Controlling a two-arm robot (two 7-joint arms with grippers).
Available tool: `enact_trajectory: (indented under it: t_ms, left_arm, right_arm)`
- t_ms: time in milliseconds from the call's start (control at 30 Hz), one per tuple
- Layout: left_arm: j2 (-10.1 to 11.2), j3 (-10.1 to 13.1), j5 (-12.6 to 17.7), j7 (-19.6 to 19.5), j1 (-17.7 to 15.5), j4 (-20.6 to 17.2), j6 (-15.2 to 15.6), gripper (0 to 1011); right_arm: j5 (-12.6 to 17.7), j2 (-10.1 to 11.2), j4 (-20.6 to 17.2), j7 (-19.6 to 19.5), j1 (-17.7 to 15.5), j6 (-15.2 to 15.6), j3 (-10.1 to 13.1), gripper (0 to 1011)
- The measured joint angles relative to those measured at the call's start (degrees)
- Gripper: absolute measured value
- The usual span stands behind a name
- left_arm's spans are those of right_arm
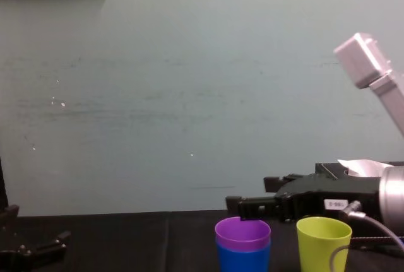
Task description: Stack the three plastic cups sequentially using one hand.
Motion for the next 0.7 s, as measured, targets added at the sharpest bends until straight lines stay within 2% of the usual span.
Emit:
enact_trajectory:
  t_ms: [167, 367, 400, 433, 533, 700]
  left_arm:
    - [0.0, 0.0, 0.0, 0.0, 0.0, 0.0, 0.0, 1011]
    - [0.0, 0.0, 0.0, 0.0, 0.0, 0.0, 0.0, 1011]
    - [0.0, 0.0, 0.0, 0.0, 0.0, 0.0, 0.0, 1011]
    - [0.0, 0.0, 0.0, 0.0, 0.0, 0.0, 0.0, 1011]
    - [0.0, 0.0, 0.0, 0.0, 0.0, 0.0, 0.0, 1011]
    - [0.0, 0.0, 0.0, 0.0, 0.0, 0.0, 0.0, 1011]
  right_arm:
    - [1.0, 1.0, -3.3, -1.9, -2.9, 0.7, 2.1, 1003]
    - [1.3, 3.1, -8.8, -5.2, -9.1, 0.7, 4.5, 1002]
    - [1.2, 3.7, -10.0, -6.1, -11.0, 0.3, 5.3, 1003]
    - [1.2, 3.7, -10.0, -6.1, -11.0, 0.3, 5.3, 1003]
    - [0.6, 4.8, -12.2, -8.7, -15.6, -0.8, 7.4, 1003]
    - [-0.2, 5.2, -12.7, -11.9, -20.2, -2.4, 10.3, 1003]
